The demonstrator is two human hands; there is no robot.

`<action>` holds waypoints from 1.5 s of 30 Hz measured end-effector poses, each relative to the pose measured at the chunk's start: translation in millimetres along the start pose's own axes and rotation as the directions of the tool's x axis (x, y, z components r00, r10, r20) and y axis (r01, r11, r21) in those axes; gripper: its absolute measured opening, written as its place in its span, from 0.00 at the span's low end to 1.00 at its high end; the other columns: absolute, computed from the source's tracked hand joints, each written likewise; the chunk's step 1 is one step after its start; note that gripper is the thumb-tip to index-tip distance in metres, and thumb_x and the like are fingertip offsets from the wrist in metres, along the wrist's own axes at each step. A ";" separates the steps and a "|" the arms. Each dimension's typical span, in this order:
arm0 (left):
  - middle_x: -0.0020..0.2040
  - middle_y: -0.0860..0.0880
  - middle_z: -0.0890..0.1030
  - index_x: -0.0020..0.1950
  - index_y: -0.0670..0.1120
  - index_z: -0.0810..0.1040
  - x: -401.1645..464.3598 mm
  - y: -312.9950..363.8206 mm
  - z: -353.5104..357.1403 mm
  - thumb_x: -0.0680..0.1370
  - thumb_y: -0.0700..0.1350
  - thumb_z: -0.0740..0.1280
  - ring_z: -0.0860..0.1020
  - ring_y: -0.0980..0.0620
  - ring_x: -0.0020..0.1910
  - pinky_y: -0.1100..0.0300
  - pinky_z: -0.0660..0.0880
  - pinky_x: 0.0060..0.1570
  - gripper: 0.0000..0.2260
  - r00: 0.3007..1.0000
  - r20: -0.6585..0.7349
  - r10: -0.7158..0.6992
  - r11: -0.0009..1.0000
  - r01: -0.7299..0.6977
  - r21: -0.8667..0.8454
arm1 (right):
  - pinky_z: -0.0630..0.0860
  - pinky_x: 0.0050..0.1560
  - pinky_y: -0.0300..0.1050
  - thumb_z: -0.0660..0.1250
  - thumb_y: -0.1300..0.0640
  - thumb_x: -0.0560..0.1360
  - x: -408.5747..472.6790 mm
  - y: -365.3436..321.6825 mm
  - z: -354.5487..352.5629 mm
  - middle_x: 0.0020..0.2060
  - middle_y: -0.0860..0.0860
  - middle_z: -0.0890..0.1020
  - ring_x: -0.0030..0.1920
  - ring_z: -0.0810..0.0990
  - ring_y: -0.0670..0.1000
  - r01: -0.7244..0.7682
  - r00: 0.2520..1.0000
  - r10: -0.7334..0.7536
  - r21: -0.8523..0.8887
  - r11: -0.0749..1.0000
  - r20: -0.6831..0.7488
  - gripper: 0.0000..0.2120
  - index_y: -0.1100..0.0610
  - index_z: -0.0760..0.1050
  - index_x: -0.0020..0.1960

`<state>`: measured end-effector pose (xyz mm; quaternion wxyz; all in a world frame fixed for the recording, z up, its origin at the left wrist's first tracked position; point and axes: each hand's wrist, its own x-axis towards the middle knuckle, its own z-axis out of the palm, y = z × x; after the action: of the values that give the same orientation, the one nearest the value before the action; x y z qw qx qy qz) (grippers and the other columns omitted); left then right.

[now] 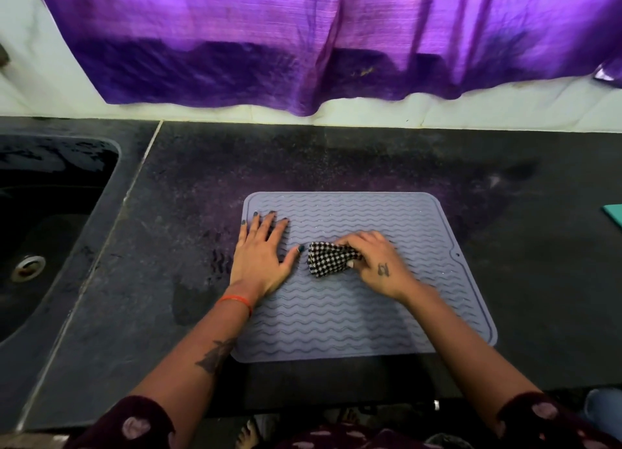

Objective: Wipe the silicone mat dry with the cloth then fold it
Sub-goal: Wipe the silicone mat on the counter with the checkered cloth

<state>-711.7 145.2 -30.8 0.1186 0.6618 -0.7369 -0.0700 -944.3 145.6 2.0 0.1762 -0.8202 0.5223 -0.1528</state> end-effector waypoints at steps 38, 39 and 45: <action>0.78 0.50 0.49 0.76 0.59 0.51 -0.7 0.9 -1.8 0.72 0.68 0.36 0.44 0.48 0.76 0.49 0.38 0.73 0.34 0.998 0.058 -0.002 1.000 0.000 0.030 | 0.64 0.62 0.57 0.60 0.56 0.77 111.9 2.5 -14.9 0.64 0.54 0.70 0.63 0.66 0.58 -0.146 0.981 0.175 -0.267 0.953 0.086 0.20 0.48 0.62 0.68; 0.78 0.50 0.49 0.76 0.59 0.51 -0.6 0.7 -1.7 0.72 0.68 0.37 0.44 0.48 0.76 0.49 0.37 0.73 0.34 0.999 0.052 -0.003 1.000 0.002 0.027 | 0.63 0.63 0.56 0.60 0.57 0.77 108.5 0.5 -10.6 0.65 0.53 0.69 0.63 0.66 0.57 -0.138 0.989 0.150 -0.293 0.946 0.017 0.20 0.48 0.62 0.68; 0.78 0.50 0.50 0.76 0.59 0.52 -0.5 1.1 -1.2 0.72 0.68 0.38 0.44 0.48 0.76 0.49 0.38 0.74 0.33 0.999 0.038 -0.002 1.000 0.002 0.020 | 0.61 0.63 0.55 0.57 0.53 0.79 104.4 4.7 7.2 0.66 0.52 0.67 0.64 0.64 0.56 -0.159 0.986 0.166 -0.270 0.950 0.002 0.20 0.50 0.59 0.70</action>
<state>-712.4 145.9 -29.4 0.0978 0.6622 -0.7391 -0.0755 -902.4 49.7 0.5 0.0816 -0.7927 0.6016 -0.0552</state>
